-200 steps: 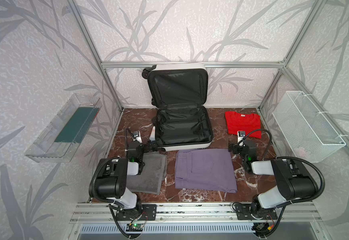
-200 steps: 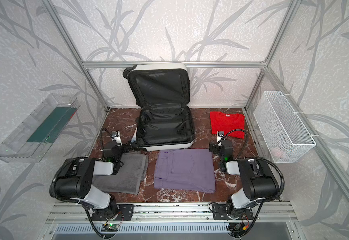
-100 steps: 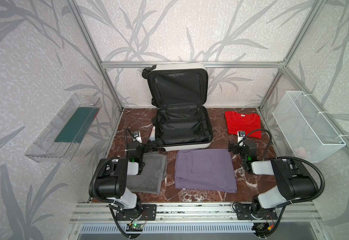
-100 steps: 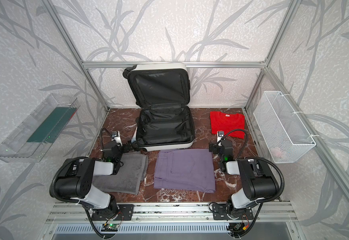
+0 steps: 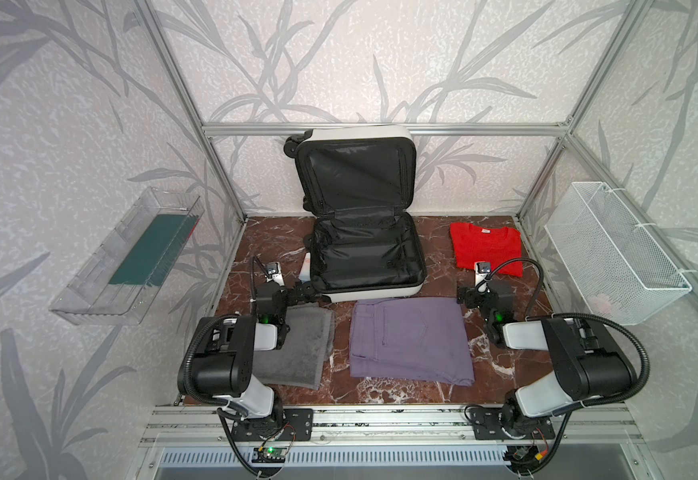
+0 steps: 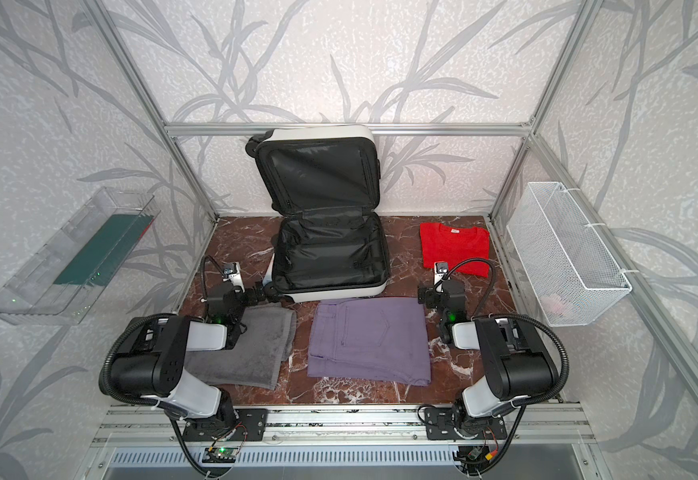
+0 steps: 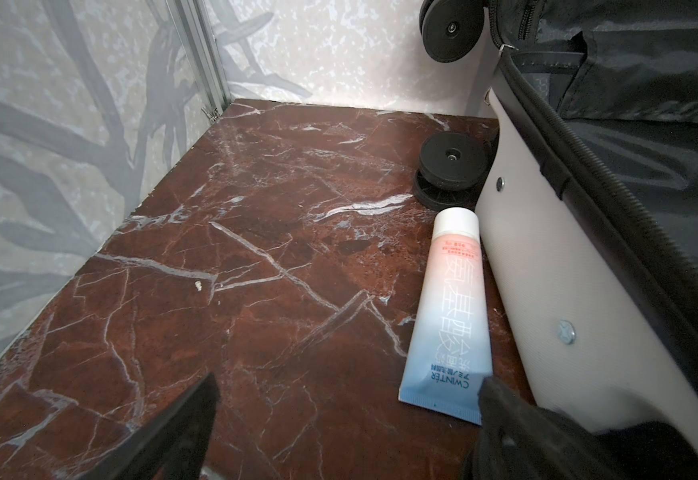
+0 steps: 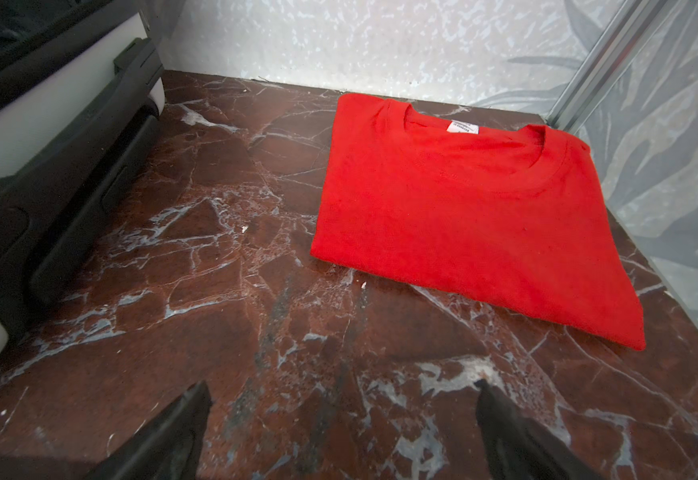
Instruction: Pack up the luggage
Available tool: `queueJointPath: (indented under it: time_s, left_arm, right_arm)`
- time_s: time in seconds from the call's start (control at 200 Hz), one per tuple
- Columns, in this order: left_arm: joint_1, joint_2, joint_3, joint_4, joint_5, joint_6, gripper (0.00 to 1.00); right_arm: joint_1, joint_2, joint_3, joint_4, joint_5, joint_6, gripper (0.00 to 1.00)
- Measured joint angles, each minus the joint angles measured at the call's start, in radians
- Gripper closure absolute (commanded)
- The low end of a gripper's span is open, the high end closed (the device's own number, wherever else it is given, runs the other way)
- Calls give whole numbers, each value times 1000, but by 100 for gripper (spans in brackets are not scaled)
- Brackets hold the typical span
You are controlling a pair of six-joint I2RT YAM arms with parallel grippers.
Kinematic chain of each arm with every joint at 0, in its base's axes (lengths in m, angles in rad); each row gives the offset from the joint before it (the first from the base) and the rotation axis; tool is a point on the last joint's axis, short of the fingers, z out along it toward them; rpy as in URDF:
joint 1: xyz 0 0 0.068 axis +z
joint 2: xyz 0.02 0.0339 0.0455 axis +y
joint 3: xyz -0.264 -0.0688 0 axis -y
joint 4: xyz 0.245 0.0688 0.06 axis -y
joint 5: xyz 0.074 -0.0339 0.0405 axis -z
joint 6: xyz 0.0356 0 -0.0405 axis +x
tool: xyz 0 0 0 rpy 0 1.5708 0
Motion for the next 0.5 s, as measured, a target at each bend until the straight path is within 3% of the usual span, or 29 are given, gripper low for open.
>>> queueJointPath:
  time_s: [0.5]
  left_arm:
    - [0, 0, 0, 0, 0, 0, 1]
  right_arm:
    - [7, -33, 14, -56, -2, -7, 1]
